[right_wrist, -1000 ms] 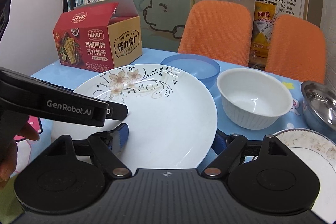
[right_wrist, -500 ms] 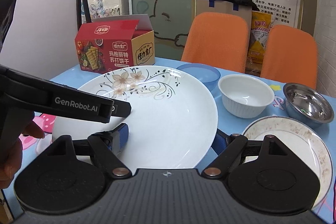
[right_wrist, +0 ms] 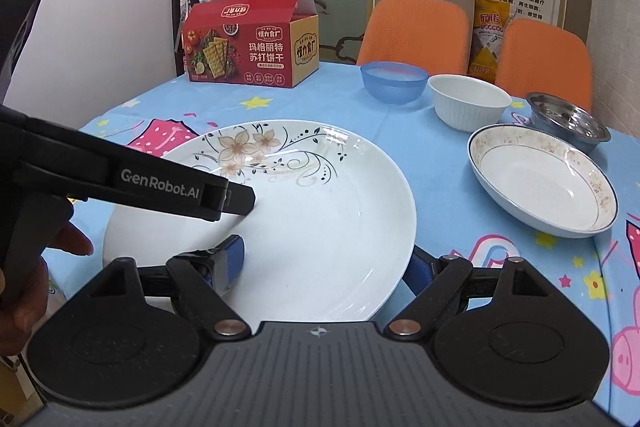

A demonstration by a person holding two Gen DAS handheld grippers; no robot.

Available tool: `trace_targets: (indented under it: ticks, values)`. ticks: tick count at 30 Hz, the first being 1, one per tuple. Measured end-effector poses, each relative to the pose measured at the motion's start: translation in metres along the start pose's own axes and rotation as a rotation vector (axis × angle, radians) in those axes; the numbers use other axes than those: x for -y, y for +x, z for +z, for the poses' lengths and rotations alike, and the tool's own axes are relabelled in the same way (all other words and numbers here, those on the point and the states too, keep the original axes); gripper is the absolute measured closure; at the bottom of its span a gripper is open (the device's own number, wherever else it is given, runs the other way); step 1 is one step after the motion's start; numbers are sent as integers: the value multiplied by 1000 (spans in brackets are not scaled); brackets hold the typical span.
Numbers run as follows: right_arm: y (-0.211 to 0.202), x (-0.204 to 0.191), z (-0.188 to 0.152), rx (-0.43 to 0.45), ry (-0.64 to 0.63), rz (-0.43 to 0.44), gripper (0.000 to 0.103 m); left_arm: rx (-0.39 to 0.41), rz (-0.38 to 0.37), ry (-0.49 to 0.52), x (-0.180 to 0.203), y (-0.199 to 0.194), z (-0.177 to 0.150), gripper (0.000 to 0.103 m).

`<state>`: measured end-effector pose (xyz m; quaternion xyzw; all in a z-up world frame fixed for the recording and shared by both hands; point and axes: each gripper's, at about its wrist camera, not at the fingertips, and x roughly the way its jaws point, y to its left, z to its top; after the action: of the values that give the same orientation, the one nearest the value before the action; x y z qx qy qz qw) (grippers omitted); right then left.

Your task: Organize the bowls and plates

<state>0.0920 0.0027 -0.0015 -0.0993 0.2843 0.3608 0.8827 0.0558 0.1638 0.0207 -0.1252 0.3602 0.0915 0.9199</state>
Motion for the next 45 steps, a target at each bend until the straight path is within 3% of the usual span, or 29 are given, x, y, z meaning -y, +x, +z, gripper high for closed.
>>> trace_targets:
  ticks: [6, 8, 11, 19, 35, 45]
  values:
    - [6, 1, -4, 1, -16, -23, 0, -27, -36, -33, -5, 15, -5, 44]
    - [7, 4, -5, 0, -10, -31, 0, -6, -38, -24, -5, 14, -5, 43]
    - [3, 1, -7, 43, -58, -89, 0, 64, -35, -18, -5, 0, 1, 31]
    - [-16, 8, 2, 119, -51, -80, 0, 125, -33, -6, -2, -22, 18, 30]
    - [-44, 107, -9, 144, 176, -227, 0, 39, -172, 44, 57, 13, 35, 30]
    - [-6, 192, 18, 69, 199, -336, 0, -76, -263, 55, 119, 96, 91, 30]
